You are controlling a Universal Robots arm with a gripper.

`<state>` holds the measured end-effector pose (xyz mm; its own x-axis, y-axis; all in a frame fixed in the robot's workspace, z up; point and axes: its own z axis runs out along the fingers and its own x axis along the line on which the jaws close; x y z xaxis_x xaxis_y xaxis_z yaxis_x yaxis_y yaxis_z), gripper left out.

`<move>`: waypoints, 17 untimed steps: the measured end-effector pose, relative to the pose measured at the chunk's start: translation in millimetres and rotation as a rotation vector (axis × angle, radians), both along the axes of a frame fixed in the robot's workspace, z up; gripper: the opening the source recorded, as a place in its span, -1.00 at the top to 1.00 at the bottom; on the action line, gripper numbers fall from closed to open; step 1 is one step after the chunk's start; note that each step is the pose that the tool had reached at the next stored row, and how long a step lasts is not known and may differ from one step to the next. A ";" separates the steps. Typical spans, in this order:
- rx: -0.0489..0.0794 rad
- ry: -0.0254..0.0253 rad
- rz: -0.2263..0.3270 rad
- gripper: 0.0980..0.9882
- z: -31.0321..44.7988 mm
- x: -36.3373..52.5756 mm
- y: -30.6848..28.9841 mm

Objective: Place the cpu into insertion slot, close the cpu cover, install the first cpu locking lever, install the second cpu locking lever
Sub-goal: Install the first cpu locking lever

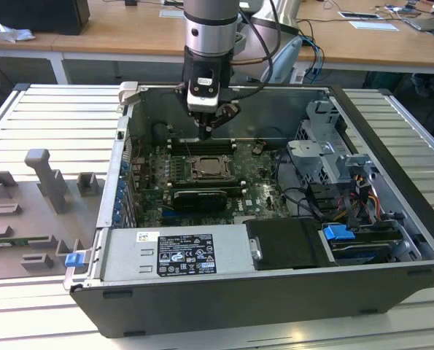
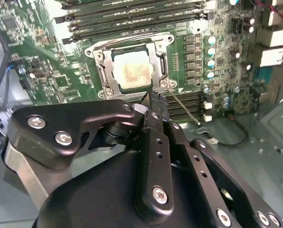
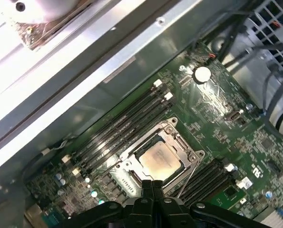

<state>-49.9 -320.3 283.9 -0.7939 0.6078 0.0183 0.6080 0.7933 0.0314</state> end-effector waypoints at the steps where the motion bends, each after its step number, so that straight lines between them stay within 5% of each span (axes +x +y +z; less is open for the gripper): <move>1: 0.000 0.0000 0.014 0.98 0.0 0.0 0.0; 17: 0.000 0.0000 0.327 0.98 -1.8 -0.7 0.0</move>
